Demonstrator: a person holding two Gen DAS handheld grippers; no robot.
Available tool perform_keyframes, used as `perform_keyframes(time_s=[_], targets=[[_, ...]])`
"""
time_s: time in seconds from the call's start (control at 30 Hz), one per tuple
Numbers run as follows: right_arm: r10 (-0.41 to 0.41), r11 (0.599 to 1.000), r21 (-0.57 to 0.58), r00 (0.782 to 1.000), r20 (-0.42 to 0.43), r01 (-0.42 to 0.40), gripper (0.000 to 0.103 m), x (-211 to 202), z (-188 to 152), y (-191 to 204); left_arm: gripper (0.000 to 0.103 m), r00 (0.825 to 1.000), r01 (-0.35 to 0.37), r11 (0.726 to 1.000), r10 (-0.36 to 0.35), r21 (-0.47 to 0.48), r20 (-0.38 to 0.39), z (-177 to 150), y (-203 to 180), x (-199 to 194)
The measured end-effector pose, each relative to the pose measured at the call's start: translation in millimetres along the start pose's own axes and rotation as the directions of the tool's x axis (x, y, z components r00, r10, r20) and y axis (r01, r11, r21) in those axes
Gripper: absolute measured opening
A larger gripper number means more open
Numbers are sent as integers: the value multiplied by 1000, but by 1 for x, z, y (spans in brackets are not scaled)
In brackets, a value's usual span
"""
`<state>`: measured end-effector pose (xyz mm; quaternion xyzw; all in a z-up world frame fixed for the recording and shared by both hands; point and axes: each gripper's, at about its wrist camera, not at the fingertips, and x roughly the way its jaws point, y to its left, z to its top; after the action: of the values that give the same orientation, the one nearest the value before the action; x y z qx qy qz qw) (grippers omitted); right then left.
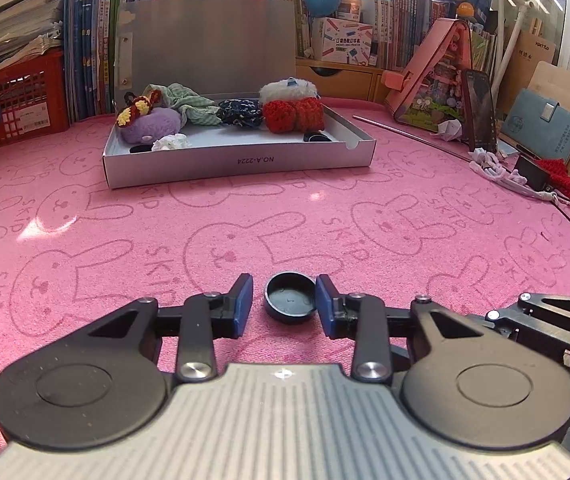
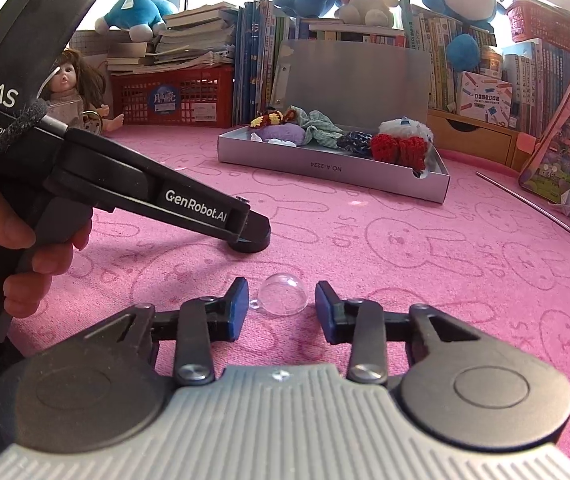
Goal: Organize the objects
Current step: 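Grasp the black lid with the left tool while the right tool grasps the clear dome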
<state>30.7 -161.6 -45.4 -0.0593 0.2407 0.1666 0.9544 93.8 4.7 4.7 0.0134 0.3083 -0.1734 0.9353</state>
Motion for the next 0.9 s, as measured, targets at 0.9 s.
perform_keyframes(time_s=[0.9], targets=[[-7, 999, 41, 999, -50, 9, 59, 17, 11, -44, 51, 999, -25, 995, 23, 96, 23, -12, -17, 8]])
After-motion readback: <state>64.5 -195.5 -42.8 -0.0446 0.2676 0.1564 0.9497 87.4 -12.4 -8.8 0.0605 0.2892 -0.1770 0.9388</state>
